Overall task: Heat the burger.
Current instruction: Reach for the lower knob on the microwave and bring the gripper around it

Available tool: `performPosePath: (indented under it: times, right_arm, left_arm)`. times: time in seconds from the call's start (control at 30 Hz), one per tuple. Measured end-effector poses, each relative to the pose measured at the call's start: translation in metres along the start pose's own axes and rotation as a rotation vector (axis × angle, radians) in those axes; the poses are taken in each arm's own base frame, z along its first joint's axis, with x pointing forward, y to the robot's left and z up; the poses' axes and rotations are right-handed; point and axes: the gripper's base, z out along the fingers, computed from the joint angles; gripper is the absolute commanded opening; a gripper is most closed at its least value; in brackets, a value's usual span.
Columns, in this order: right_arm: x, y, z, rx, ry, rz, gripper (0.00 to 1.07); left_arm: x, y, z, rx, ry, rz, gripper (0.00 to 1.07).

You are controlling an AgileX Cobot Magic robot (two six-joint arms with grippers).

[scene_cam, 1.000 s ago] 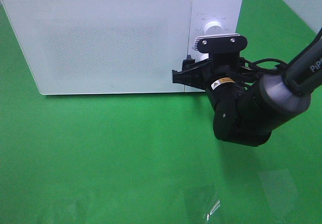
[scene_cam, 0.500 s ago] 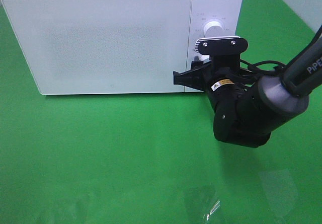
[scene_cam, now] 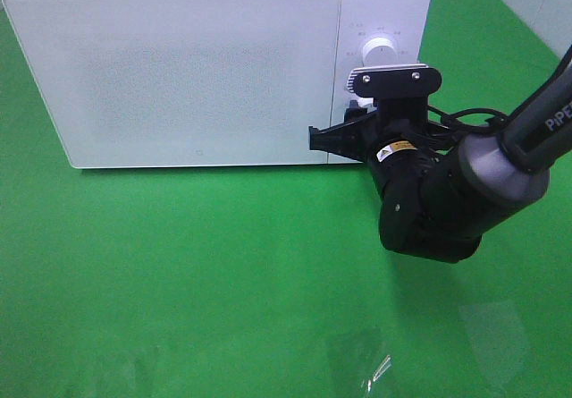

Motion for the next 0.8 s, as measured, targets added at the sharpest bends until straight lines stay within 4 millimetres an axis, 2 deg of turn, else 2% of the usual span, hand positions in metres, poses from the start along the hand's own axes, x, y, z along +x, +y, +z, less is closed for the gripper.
performPosePath:
  times: [0.33, 0.4, 0.43, 0.47, 0.5, 0.7, 0.8]
  right_arm:
    - [0.0000, 0.0001, 0.0000, -0.001, 0.000, 0.082, 0.00]
    - [0.0003, -0.0005, 0.0000, -0.002, 0.001, 0.251, 0.00]
    - [0.0003, -0.0005, 0.0000, -0.002, 0.001, 0.251, 0.00]
    - [0.0003, -0.0007, 0.0000, -0.004, 0.000, 0.339, 0.00]
    - [0.0003, -0.0007, 0.0000, -0.004, 0.000, 0.339, 0.00]
    - [0.0008, -0.0008, -0.0009, -0.010, 0.001, 0.613, 0.00]
    - [0.0005, -0.0012, -0.0007, -0.010, -0.003, 0.676, 0.00]
  left_arm:
    - [0.0000, 0.0000, 0.0000, 0.000, 0.000, 0.000, 0.98]
    - [0.0000, 0.0000, 0.0000, 0.000, 0.000, 0.000, 0.98]
    - [0.0000, 0.0000, 0.0000, 0.000, 0.000, 0.000, 0.98]
    - [0.0000, 0.0000, 0.0000, 0.000, 0.000, 0.000, 0.98]
    - [0.0000, 0.0000, 0.0000, 0.000, 0.000, 0.000, 0.98]
    - [0.0000, 0.0000, 0.0000, 0.000, 0.000, 0.000, 0.98]
    - [0.0000, 0.0000, 0.0000, 0.000, 0.000, 0.000, 0.98]
